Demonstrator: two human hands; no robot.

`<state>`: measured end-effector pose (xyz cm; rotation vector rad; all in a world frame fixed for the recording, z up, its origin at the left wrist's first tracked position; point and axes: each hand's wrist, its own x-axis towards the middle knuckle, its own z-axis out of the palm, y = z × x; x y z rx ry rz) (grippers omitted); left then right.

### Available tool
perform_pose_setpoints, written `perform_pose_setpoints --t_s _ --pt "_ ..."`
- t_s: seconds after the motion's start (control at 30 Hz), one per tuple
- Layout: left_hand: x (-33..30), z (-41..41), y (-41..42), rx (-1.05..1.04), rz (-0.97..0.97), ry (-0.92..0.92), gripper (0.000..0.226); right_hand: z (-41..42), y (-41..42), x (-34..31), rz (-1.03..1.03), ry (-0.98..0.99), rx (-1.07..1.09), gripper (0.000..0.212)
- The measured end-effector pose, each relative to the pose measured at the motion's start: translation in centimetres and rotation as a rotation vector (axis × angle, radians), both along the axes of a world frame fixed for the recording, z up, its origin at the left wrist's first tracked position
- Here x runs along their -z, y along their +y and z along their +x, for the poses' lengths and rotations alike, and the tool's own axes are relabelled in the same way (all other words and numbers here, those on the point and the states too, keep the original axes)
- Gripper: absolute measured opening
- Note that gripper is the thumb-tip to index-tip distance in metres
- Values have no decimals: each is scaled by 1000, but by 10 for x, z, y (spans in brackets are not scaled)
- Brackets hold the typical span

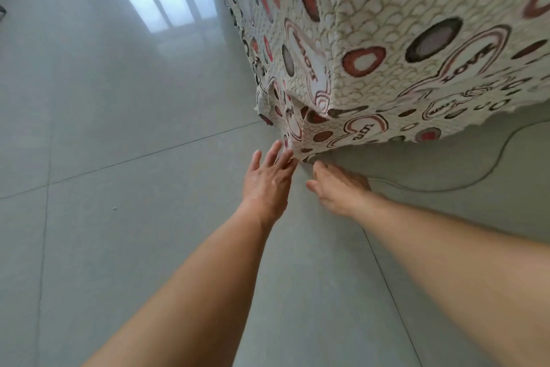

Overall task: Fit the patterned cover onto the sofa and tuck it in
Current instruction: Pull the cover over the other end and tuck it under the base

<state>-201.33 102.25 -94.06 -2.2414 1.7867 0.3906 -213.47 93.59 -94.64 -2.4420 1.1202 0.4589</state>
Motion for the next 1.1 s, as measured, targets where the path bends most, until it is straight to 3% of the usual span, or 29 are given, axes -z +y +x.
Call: perform_pose_setpoints --t_s 0.13,0.33,0.53,0.63,0.73,0.83,0.9,1.0,1.1 --pt "-44 -14 1 -173 -176 217 67 -17 10 -45 -18 -112 -19 20" --pt "-140 -20 -8 -532 -683 448 51 -23 16 -145 -28 -331 -80 15" --pt "-225 -7 -38 -511 -1046 479 55 -27 -8 -223 -137 -456 -270 31" --pt "-260 -1 -55 -478 -1159 419 48 -23 -23 -259 -200 -605 -390 24" --pt "-289 6 -68 -450 -1063 364 39 -12 -45 -297 -312 -782 -450 19" --pt "-309 18 -88 -373 -822 395 42 12 -83 -337 -497 -823 -266 21" --pt "-314 27 -103 -333 -683 402 44 27 -117 -352 -429 -588 -94 33" --pt "-319 39 -126 -305 -481 421 50 40 -159 -352 -152 -132 -36 57" --pt "-324 52 -145 -214 -331 411 56 46 -183 -344 -57 6 7 67"
